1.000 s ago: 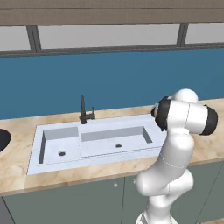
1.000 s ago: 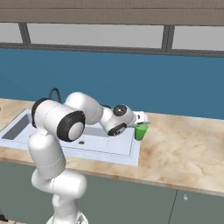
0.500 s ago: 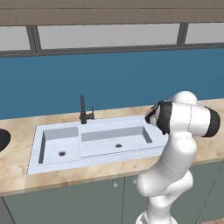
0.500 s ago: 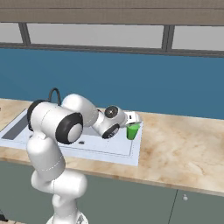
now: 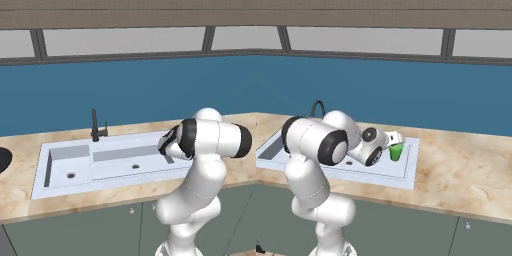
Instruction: Place the pan in the left basin and the cup in the right basin of the sink.
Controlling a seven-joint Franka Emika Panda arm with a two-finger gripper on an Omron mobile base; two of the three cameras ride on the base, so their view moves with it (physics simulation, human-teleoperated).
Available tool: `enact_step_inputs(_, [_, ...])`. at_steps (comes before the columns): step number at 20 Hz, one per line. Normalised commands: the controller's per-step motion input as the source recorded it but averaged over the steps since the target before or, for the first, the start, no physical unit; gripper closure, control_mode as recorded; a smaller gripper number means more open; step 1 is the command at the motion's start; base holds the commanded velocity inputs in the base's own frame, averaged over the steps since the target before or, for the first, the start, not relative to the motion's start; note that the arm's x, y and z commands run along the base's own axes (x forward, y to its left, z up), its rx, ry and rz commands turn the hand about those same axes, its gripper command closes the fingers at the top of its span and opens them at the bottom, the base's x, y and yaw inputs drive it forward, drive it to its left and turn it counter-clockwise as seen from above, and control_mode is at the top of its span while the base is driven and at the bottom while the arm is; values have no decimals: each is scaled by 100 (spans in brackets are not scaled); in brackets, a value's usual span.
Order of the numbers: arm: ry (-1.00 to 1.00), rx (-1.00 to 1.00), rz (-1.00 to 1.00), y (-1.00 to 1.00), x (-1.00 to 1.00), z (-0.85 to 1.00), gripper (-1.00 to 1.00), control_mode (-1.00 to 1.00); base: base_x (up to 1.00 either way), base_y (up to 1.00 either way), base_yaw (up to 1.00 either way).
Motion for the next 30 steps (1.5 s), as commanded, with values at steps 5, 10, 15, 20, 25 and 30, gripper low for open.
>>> enact_step_inputs(5, [0,0,0,61,5,9,100,-100,0,0,0])
enact_step_inputs(10, [0,0,0,62,12,14,100,-100,0,0,0])
enact_step_inputs(15, [0,0,0,54,18,24,100,-100,0,0,0])
enact_step_inputs(20, [0,2,1,54,19,8,100,-100,0,0,0])
enact_step_inputs(25, [0,4,2,50,12,0,100,-100,0,0,0])
enact_step_inputs(30, [0,7,3,42,3,-7,100,-100,0,0,0])
